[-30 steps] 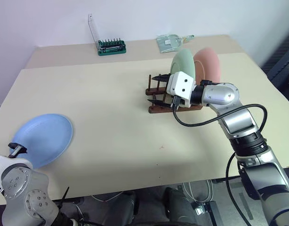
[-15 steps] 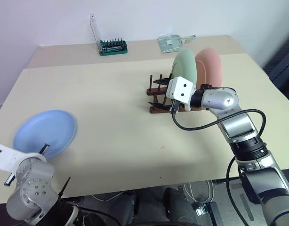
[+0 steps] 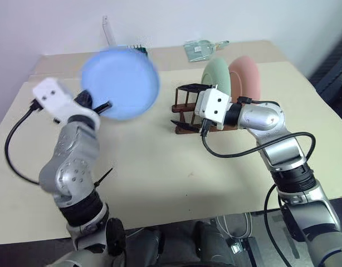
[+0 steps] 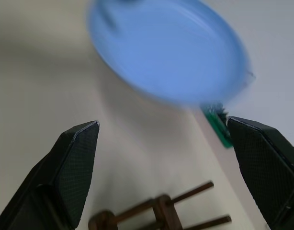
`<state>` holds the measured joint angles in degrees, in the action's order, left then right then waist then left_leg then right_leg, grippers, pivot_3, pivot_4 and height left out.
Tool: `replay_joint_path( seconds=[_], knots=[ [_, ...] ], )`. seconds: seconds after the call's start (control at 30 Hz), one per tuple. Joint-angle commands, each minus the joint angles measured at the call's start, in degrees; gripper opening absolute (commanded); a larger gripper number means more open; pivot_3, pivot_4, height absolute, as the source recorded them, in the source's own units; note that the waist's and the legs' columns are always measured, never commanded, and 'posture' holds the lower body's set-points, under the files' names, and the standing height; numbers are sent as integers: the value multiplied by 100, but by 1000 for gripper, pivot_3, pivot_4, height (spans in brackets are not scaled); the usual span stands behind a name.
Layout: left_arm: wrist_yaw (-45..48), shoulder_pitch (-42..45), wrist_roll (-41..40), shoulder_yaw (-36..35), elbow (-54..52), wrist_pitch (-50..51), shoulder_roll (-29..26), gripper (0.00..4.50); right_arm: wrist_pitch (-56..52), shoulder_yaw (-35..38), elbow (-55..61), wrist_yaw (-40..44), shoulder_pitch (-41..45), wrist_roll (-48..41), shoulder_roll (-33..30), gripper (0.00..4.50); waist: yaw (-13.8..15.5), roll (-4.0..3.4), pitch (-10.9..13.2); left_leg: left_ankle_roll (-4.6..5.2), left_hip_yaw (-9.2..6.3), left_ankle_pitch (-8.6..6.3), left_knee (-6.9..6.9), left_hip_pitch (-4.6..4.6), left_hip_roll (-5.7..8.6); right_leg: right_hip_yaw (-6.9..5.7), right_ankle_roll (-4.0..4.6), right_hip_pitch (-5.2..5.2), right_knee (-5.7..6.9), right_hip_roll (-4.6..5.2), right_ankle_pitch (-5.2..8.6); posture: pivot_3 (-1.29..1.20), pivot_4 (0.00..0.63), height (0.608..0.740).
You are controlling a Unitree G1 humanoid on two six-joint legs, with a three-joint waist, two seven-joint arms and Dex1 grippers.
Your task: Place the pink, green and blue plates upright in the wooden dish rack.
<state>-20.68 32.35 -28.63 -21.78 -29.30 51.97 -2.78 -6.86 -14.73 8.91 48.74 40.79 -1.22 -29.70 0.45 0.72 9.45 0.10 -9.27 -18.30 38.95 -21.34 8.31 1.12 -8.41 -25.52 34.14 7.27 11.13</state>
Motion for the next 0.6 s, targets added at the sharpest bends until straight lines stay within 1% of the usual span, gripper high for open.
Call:
replay_joint_path(
  seconds=[0.03,0.13,0.3,0.4,0.43,0.47,0.53,0.57,0.6],
  knots=[
    [288,496,85,440,132,-144,-127,0,802,-337,-122,-512,222,909,110,4407,-16,2,1,-1,-1,0,1,0,-1,0,0,-2,0,-1,0,0,150,740],
    [462,666,135,706,124,-126,-197,0,1316,-507,-445,-880,340,1544,106,4407,-5,2,1,-2,1,0,6,-3,-2,1,0,-6,2,-3,0,0,150,740],
    [535,774,-1,738,100,-29,-51,0,1819,-639,-779,-965,351,1952,62,4407,11,2,2,-2,0,0,6,-3,-1,2,0,-5,-1,-3,0,0,150,740],
    [536,741,-11,753,29,37,-11,0,1987,-631,-942,-1207,443,2292,66,3685,15,2,1,-2,1,0,6,-2,-2,2,0,-5,1,-4,0,0,150,740],
    [525,724,-2,740,42,45,1,0,2061,-642,-1003,-1313,461,2455,45,3234,17,2,1,-2,1,0,7,-2,-2,2,0,-5,1,-4,0,0,150,740],
    [530,700,9,742,39,63,-5,0,2102,-642,-1023,-1362,454,2558,30,2692,19,2,1,-2,1,0,7,-2,-2,2,0,-5,1,-4,0,0,150,740],
    [554,654,30,753,23,84,-17,0,2171,-642,-1056,-1462,438,2758,-1,1792,17,2,1,-2,1,0,7,-2,-2,2,0,-5,1,-4,0,0,150,740],
    [556,630,17,745,-6,99,-1,0,2215,-637,-1056,-1514,425,2849,-19,1197,15,2,1,-2,1,0,6,-2,-1,2,0,-5,1,-4,0,0,150,740],
    [551,603,9,739,-33,122,10,0,2242,-617,-1054,-1567,408,2914,-30,737,16,2,2,-2,1,0,6,-2,-2,2,0,-5,1,-5,0,0,150,740]
  ],
)
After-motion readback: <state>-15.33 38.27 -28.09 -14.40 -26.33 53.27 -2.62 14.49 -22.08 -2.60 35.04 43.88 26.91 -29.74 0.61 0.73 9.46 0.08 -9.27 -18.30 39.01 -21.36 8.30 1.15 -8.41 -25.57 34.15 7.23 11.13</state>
